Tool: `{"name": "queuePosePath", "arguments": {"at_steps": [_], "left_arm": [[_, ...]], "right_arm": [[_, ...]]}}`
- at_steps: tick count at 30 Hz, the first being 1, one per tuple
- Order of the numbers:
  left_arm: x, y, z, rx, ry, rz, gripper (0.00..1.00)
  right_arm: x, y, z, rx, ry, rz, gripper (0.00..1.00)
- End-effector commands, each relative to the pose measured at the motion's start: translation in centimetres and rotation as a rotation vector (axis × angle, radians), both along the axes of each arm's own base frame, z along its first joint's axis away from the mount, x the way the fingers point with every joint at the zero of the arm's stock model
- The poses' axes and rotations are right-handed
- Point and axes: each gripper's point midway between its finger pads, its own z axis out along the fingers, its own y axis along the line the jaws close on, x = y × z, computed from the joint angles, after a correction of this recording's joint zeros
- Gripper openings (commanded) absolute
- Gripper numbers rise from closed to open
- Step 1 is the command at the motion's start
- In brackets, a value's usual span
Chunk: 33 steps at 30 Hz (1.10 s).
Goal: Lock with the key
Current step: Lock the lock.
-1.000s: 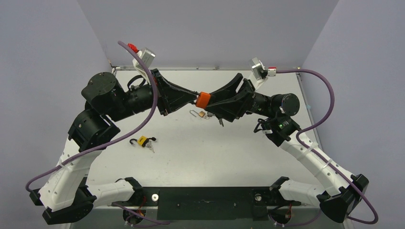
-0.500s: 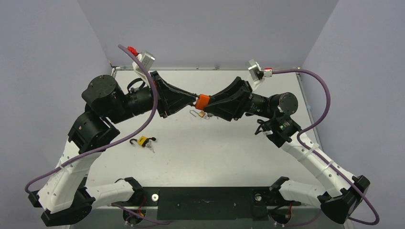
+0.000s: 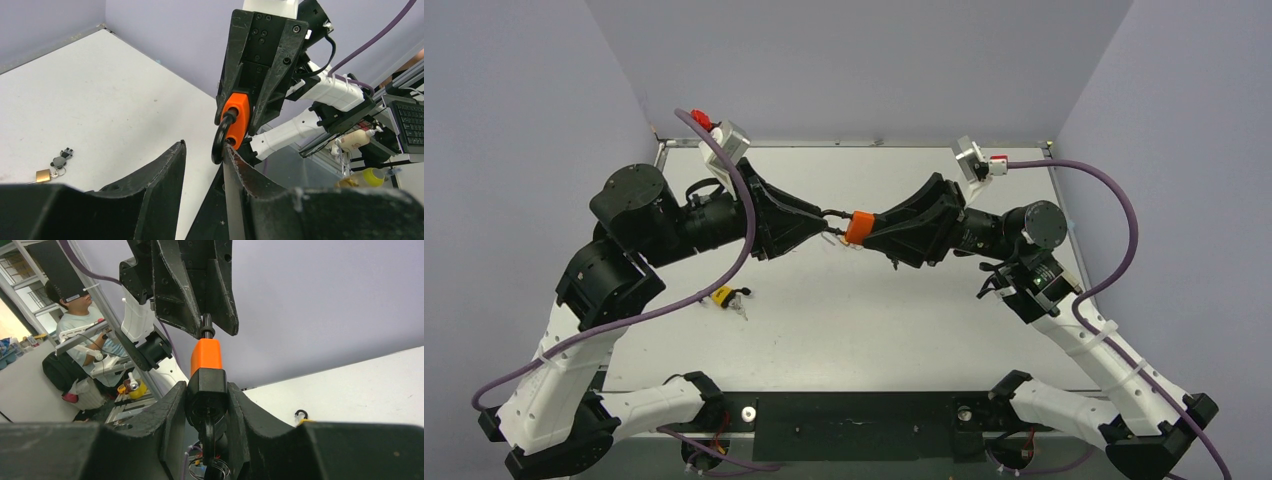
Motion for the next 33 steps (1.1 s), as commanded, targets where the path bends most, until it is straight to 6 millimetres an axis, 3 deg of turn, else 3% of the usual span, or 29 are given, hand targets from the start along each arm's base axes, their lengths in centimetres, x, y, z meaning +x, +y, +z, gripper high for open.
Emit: {"name": "queuePosePath", "arguments": {"at_steps": [1, 8, 17, 24, 33], "left_arm": [[-0.9, 0.0, 0.7, -0.003, -0.044, -0.049, 0.31], [-1.2, -0.4, 0.9, -0.01, -0.051, -0.08, 0.3], [-0.9, -1.0, -0.2, 0.015, -0.03, -0.098, 0.0], [-1.1, -1.6, -0.7, -0.007, -0.036, -0.132, 0.0], [-1.9, -3.2, -1.3, -0.046, 0.0, -0.211, 0.0]], "right_arm": [[-0.6, -0.8, 1.8, 0.04, -0.074, -0.03, 0.0], [-0.5, -0.6, 1.4, 0.022, -0.068, -0.023, 0.0], [-0.5, -0.5, 1.5, 0.02, -0.066, -0.021, 0.0], [-1.1, -0.3, 2.5, 0.059, -0.045, 0.021, 0.0], [0.2, 0.6, 2.4, 0.067, -0.007, -0.02, 0.0]]}}
